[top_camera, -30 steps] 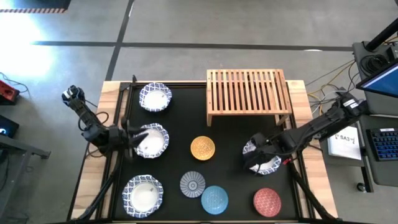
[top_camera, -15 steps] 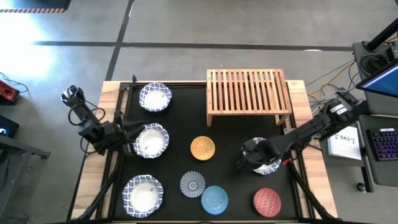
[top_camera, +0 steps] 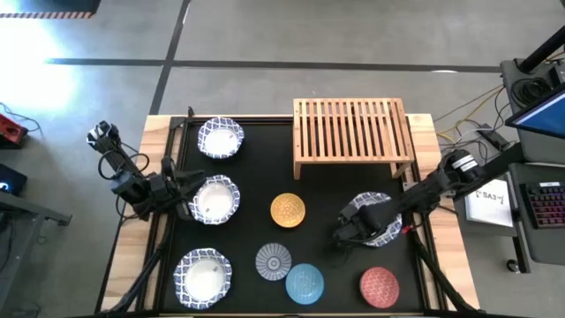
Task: Place and stack bowls onto a shelf
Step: Put the right white bowl on the shelf
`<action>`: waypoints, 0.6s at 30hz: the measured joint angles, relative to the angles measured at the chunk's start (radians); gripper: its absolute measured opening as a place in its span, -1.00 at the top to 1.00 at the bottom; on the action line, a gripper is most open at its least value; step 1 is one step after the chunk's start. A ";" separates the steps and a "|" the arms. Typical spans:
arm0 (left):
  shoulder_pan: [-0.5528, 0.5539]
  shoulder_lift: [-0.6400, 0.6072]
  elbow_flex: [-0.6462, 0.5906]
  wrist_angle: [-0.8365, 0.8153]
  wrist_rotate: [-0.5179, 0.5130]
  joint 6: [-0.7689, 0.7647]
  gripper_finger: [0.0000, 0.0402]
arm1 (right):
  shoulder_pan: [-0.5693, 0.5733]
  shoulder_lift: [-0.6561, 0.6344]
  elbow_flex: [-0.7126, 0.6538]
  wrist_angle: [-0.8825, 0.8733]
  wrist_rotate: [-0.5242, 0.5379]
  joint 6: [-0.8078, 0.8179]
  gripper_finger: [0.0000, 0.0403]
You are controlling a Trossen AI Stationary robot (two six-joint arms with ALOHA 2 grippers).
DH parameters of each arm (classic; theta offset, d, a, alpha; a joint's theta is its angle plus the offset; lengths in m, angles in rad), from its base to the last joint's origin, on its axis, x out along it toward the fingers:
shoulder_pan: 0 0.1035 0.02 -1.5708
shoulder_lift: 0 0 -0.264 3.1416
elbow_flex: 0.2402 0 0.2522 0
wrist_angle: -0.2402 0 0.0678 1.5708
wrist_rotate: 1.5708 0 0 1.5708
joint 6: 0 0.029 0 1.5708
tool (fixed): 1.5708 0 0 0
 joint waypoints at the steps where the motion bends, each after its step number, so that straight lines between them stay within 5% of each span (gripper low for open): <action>1: 0.000 0.000 0.000 0.000 0.000 0.000 0.55 | 0.000 0.003 0.005 0.001 -0.002 -0.003 0.23; 18: 0.000 0.000 -0.001 -0.017 -0.001 0.000 0.55 | 0.000 0.013 0.034 0.005 0.020 -0.065 0.23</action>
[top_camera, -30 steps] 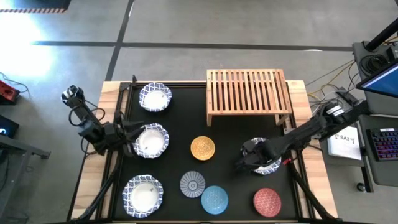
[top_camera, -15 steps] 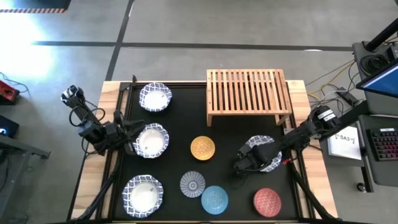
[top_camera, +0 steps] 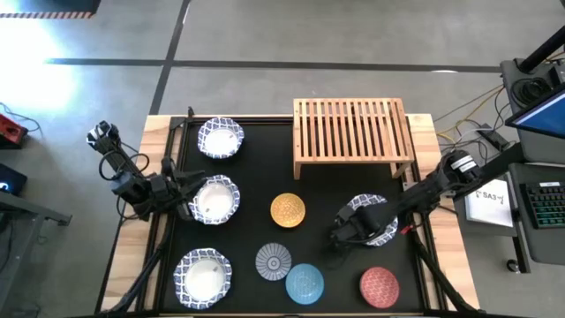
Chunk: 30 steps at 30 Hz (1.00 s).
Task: Place and stack bowls onto a shelf
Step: Put the right white bowl on the shelf
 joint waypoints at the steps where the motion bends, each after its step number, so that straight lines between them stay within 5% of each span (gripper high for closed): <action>1: 0.000 0.000 0.000 0.000 0.000 0.000 0.55 | 0.000 0.005 0.000 0.000 0.000 -0.008 0.23; 7: 0.000 0.000 0.000 -0.008 0.000 0.000 0.55 | 0.000 0.026 -0.001 0.000 -0.011 -0.034 0.35; 15: 0.000 0.000 -0.001 -0.014 0.000 0.000 0.55 | 0.000 0.015 -0.001 -0.004 -0.025 -0.078 0.91; 24: 0.000 0.000 -0.001 -0.016 0.000 0.000 0.55 | 0.000 -0.019 0.067 0.003 -0.034 -0.176 0.95; 30: 0.000 -0.001 -0.001 -0.021 -0.001 0.000 0.55 | 0.000 -0.057 0.214 0.005 0.131 -0.317 0.96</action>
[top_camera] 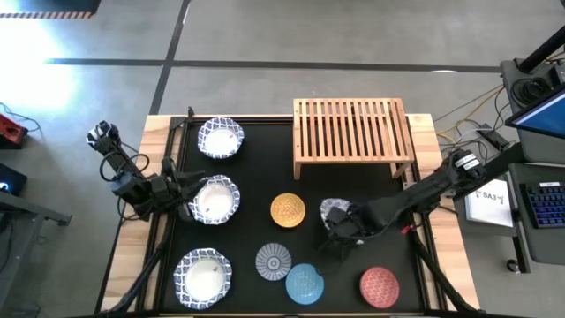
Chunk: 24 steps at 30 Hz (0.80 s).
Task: Place and stack bowls onto a shelf
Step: Put the right white bowl on the shelf
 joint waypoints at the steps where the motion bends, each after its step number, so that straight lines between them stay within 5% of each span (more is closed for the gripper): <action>1: 0.000 0.000 0.000 -0.001 0.000 0.000 0.55 | 0.000 -0.007 0.029 0.002 0.035 -0.025 0.96; 19: 0.000 0.001 0.000 -0.006 0.000 0.000 0.55 | 0.000 -0.041 0.349 -0.014 0.602 -0.466 0.96; 24: 0.000 0.000 0.000 -0.007 0.000 0.000 0.55 | -0.020 -0.049 0.368 -0.171 0.754 -0.489 0.96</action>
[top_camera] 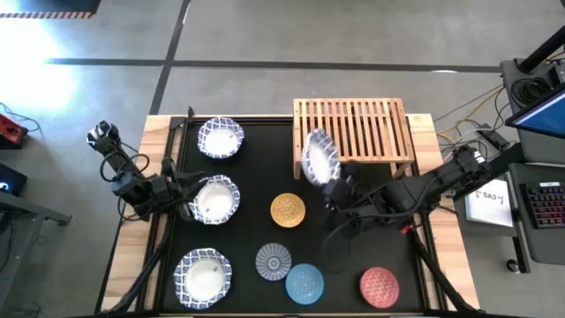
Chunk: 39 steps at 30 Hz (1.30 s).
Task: Place and stack bowls onto a shelf
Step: Put the right white bowl on the shelf
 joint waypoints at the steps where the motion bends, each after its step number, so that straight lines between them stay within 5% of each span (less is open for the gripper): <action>1: 0.000 0.000 0.000 0.000 0.000 0.000 0.55 | -0.009 0.000 0.001 -0.038 0.016 0.013 0.96; 9: 0.000 0.000 0.000 -0.001 0.000 0.000 0.55 | -0.129 -0.008 0.000 -0.349 0.021 0.234 0.96; 16: 0.000 0.000 0.000 -0.001 0.000 0.000 0.55 | -0.278 -0.008 0.000 -0.452 -0.116 0.334 0.96; 26: 0.000 0.000 0.000 -0.005 0.000 0.000 0.55 | -0.479 -0.008 -0.002 -0.518 -0.301 0.295 0.96; 39: 0.000 0.000 0.000 -0.007 0.000 0.000 0.55 | -0.692 -0.005 -0.002 -0.519 -0.321 0.163 0.96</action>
